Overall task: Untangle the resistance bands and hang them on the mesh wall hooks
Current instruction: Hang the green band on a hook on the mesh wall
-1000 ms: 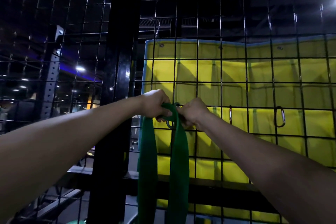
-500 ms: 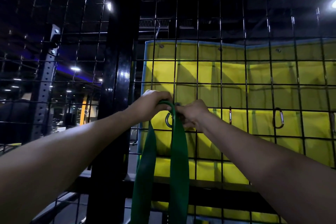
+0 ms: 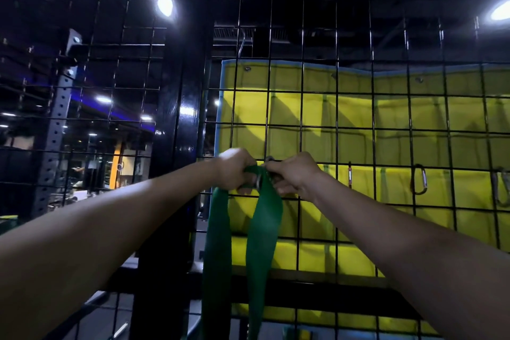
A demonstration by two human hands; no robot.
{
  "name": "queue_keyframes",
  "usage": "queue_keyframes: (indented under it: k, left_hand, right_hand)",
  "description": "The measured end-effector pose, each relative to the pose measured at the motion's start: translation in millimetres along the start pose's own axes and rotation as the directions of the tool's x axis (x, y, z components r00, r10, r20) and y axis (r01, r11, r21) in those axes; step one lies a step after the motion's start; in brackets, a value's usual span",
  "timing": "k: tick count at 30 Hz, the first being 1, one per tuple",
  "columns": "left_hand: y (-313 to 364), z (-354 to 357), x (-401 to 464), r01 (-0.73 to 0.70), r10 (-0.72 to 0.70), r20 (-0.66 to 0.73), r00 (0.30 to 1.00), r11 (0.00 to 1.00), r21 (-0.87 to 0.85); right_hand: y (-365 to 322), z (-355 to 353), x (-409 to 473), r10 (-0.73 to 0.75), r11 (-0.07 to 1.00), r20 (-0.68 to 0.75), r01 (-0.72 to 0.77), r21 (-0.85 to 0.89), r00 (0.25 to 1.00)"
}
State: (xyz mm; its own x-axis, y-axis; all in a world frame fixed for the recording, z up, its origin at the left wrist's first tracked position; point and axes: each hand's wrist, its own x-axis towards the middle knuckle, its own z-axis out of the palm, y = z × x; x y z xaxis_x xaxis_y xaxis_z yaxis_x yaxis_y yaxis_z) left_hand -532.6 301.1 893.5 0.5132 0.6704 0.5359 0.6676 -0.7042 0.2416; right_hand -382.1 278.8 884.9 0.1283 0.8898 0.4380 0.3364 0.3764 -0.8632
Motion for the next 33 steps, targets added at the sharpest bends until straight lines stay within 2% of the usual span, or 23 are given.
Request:
queue_keyframes:
  k: [2,8,12,14,18,23,27,30,33]
  left_hand:
    - [-4.6,6.6,-0.8,0.016,-0.016,0.025,1.0,1.0,0.005]
    - [3.8,12.0,-3.6,0.101,-0.082,0.136,0.987,0.985,-0.142]
    - [11.6,15.8,-10.0,0.112,-0.089,0.161,0.983,0.983,-0.144]
    - [8.6,23.0,-14.9,0.07,-0.058,0.089,0.994,0.988,-0.137]
    - [3.2,42.3,-27.7,-0.043,-0.014,-0.2,0.98,0.959,-0.282]
    - [4.4,43.4,-25.9,-0.119,-0.034,-0.35,0.936,0.905,-0.407]
    - [5.1,37.6,-19.1,-0.024,-0.13,-0.32,0.939,0.9,-0.436]
    - [7.9,28.8,-14.2,0.063,-0.205,-0.233,0.951,0.862,-0.502]
    - [14.1,23.0,-9.8,0.153,-0.235,-0.195,0.952,0.921,-0.359]
  right_hand:
    - [-0.2,-0.5,-0.1,0.008,1.0,0.003,-0.008,-0.008,1.0]
    - [1.2,-3.2,1.1,-0.034,0.999,0.028,0.035,-0.038,0.999]
    - [-2.8,-8.3,-1.4,-0.026,0.995,0.076,0.033,-0.093,0.997]
    - [-3.8,-11.1,-3.5,-0.014,0.994,0.092,0.024,-0.103,0.996]
    - [-4.2,-11.4,-5.2,0.004,0.998,0.107,0.003,-0.067,0.994]
    - [-5.9,-10.3,-1.3,0.004,0.995,0.103,0.006,-0.099,0.995]
    - [-6.6,-6.4,2.2,-0.023,0.984,0.103,0.041,-0.176,0.994]
    - [-5.2,-2.6,5.4,-0.091,0.927,0.064,0.108,-0.36,0.994]
    - [-4.1,-0.5,5.2,-0.157,0.872,0.051,0.162,-0.462,0.986]
